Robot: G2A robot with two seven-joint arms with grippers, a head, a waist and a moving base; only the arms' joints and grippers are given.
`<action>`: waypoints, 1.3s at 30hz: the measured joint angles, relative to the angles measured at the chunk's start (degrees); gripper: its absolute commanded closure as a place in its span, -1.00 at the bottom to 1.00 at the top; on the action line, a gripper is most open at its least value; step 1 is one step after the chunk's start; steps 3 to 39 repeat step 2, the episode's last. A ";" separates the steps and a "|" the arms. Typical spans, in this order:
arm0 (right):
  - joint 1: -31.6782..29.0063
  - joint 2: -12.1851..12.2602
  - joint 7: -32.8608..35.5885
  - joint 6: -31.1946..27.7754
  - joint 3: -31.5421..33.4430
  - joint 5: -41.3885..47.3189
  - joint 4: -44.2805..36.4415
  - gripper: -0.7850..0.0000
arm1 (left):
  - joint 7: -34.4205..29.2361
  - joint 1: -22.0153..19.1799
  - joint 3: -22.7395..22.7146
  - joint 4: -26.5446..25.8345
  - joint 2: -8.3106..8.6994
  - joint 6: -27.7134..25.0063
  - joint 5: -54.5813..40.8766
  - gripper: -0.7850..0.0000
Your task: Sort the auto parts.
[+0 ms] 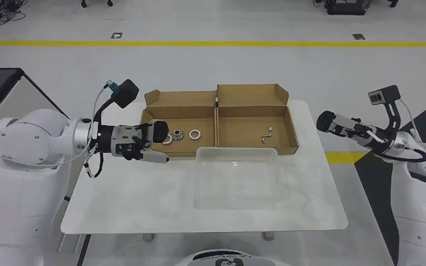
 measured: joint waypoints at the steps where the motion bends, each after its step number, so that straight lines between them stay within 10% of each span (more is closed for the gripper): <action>1: 0.00 0.00 0.00 0.00 0.00 0.00 0.00 -1.00 | 0.00 0.00 0.00 0.00 0.00 0.00 0.00 -1.00; 39: 0.00 0.00 0.00 0.00 0.00 0.00 0.00 -1.00 | 0.00 0.00 0.00 0.00 0.00 0.00 0.00 -1.00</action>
